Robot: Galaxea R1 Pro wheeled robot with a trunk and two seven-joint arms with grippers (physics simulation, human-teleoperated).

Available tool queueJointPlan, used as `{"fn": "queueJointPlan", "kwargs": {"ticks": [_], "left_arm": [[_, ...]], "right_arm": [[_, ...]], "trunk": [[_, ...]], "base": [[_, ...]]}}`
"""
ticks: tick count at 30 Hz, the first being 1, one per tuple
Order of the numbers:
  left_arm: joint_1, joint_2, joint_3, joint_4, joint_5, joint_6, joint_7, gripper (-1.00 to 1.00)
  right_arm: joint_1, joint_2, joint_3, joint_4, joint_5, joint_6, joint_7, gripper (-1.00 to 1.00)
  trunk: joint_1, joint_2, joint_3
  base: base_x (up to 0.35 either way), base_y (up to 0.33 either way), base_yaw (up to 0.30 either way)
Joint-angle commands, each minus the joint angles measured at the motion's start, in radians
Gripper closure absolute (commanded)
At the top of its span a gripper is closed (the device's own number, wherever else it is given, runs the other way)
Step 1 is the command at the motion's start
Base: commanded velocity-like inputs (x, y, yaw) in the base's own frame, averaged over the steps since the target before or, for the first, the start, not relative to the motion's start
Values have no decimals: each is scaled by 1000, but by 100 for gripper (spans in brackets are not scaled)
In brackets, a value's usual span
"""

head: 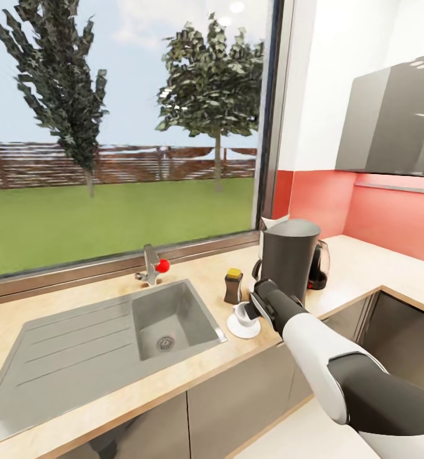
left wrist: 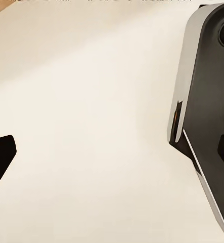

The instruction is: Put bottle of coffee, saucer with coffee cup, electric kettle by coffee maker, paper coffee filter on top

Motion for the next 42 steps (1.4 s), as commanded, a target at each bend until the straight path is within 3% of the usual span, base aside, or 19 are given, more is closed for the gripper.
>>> {"fn": "queueJointPlan", "kwargs": {"ticks": [1, 14, 21, 33, 42], "left_arm": [[1, 0, 7, -1, 0, -2, 0, -100], [1, -1, 7, 26, 0, 1, 0, -100], [1, -1, 6, 78, -1, 11, -1, -100], [1, 1, 2, 99, -4, 27, 0, -100], [1, 1, 2, 99, -4, 27, 0, -100]], "right_arm": [[0, 0, 4, 6, 2, 4, 4, 100], [0, -1, 4, 36, 2, 1, 4, 100], [0, -3, 4, 56, 2, -70, 4, 100], [0, -2, 4, 68, 1, -86, 4, 100], [0, -5, 3, 120, 2, -226, 4, 100]], "trunk": [[0, 0, 0], [0, 0, 0], [0, 0, 0], [0, 0, 0], [0, 0, 0]], "base": [[138, 0, 0], [25, 0, 0], [0, 0, 0], [22, 0, 0], [86, 0, 0]]}}
